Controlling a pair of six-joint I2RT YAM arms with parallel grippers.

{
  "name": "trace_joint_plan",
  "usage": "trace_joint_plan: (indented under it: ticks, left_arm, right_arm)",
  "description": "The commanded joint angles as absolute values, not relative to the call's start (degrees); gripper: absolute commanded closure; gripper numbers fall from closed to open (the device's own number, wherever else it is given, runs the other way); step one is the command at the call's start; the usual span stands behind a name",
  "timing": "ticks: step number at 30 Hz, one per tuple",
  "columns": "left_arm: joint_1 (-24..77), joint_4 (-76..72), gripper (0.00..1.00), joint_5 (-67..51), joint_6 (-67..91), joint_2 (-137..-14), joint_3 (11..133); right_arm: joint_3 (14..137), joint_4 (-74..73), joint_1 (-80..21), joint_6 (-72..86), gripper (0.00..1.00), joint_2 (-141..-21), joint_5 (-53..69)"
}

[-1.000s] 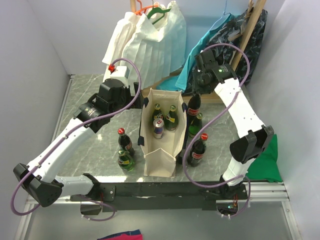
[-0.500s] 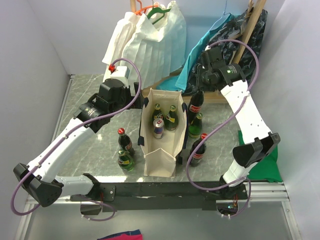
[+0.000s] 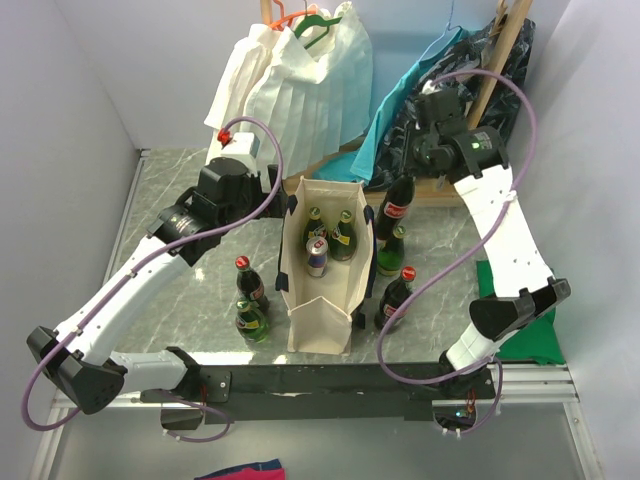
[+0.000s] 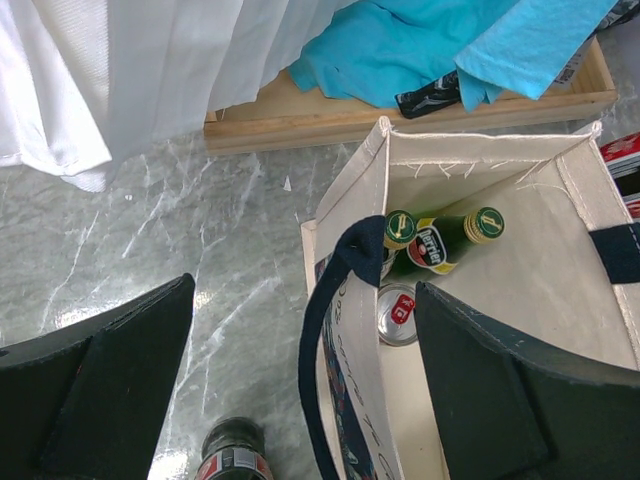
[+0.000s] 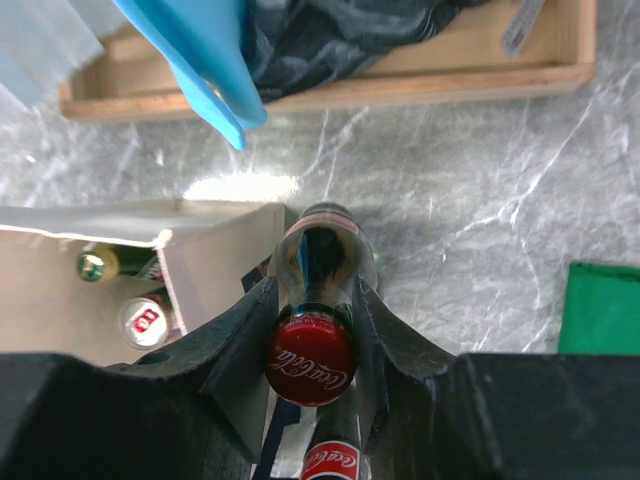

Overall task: Place the beverage into the canvas bag
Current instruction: Place the drink in the canvas bag.

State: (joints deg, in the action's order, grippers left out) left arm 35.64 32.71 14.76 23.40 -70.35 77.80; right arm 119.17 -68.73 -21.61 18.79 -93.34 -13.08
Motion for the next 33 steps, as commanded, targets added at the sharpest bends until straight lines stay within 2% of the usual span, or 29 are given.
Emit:
trace_joint_plan:
  ticks: [1,33]
  left_arm:
    - [35.42,31.29,0.04,13.54,23.55,-69.26,77.08]
    - [35.42,30.23,0.04,8.79,22.85,-68.73,76.03]
  right_arm:
    - [129.28,-60.73,-21.97,19.86,1.00,-90.44,-15.12]
    - [134.82,-50.19,-21.89,18.19,1.00,-87.45,-14.24]
